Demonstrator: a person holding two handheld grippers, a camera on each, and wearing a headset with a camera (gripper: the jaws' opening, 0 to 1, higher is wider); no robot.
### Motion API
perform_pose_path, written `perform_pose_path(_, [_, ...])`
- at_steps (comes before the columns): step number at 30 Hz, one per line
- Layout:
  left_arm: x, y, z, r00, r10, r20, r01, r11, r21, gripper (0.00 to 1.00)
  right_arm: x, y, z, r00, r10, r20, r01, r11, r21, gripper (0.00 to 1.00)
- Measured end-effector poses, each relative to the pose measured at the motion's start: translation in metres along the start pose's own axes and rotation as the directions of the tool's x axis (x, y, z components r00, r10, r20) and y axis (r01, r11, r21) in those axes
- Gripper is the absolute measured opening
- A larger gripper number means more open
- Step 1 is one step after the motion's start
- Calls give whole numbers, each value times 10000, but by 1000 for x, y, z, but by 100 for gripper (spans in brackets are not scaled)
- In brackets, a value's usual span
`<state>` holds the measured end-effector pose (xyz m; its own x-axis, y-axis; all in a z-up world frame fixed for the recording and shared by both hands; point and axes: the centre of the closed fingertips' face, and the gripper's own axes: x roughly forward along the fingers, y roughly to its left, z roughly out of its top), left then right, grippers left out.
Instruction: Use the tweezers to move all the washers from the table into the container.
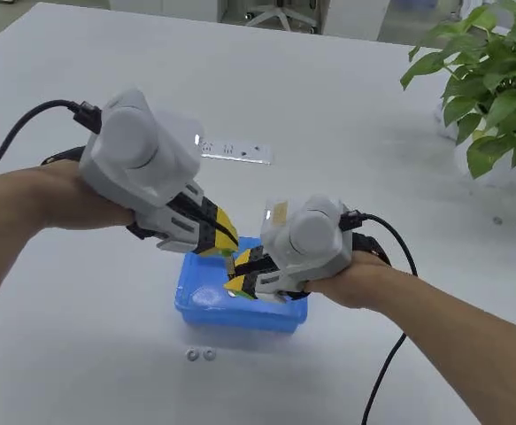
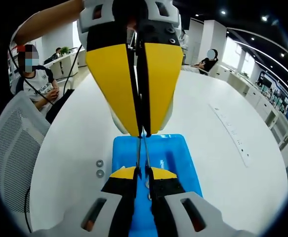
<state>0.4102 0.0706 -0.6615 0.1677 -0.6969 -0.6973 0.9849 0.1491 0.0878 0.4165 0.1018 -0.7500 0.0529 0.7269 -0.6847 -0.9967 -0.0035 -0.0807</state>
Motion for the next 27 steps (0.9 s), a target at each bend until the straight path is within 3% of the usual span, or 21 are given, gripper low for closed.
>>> perform_pose_path(11, [-14,-15,11,9999,120,-35,-118,9990,433,4,-11,12,13,9995,-148,264,148,9999,4,11])
perform_pose_path(27, [-26,-41,9,9998,195,-108,-187,9979,627,4,-13,38,24,9993,-86,377,93,9998,-195,11])
